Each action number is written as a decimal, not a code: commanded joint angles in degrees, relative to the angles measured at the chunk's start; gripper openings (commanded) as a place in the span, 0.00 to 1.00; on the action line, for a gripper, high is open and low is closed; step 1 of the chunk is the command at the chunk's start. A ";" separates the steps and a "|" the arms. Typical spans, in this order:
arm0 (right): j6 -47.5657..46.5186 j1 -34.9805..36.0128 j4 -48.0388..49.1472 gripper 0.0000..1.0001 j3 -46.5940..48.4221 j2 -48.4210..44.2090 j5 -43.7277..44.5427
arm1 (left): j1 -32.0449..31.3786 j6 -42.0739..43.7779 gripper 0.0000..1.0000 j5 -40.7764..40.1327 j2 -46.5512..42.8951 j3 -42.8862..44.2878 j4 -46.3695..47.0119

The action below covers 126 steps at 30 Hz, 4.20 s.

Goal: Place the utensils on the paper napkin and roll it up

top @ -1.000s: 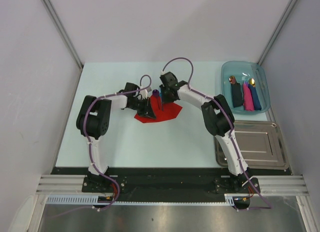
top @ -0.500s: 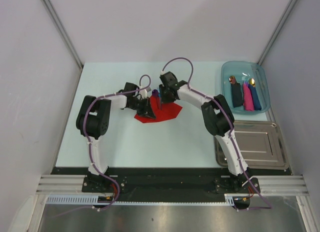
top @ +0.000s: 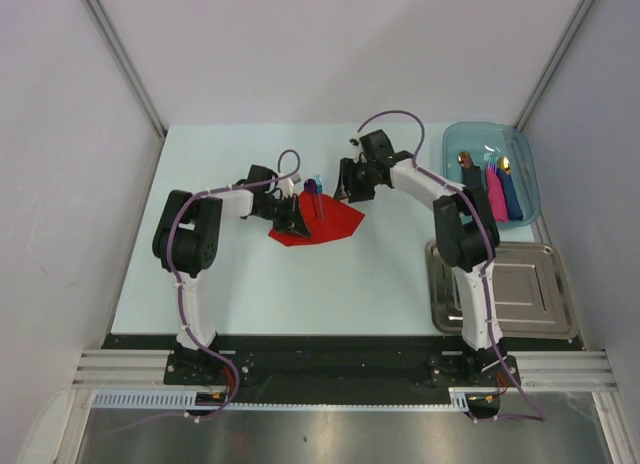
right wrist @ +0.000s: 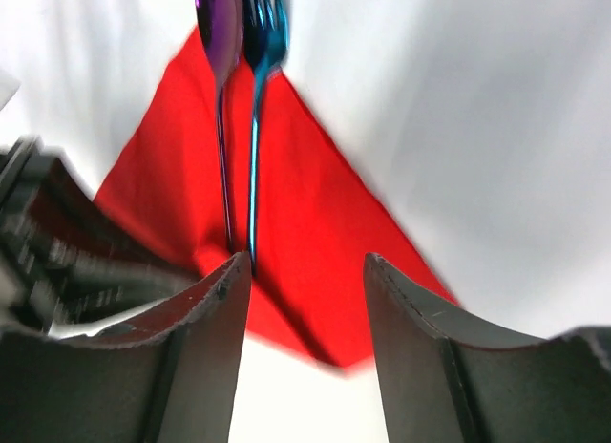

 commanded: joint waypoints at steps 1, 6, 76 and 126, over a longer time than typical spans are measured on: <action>-0.99 -2.31 0.84 0.56 -6.72 -8.71 -4.03 | 0.46 -0.22 0.05 -2.90 1.60 1.13 -0.01; -1.79 -5.12 2.67 0.56 -13.23 -9.51 -4.81 | 0.46 0.13 0.04 -3.16 1.87 1.13 -0.27; 17.64 2.43 17.97 0.00 -7.27 4.03 -27.58 | 0.46 -0.13 0.00 -1.93 2.92 2.28 0.34; 13.85 3.58 16.92 0.00 -4.81 5.97 -24.85 | 1.96 -0.39 0.01 -2.54 -1.04 -1.86 -3.61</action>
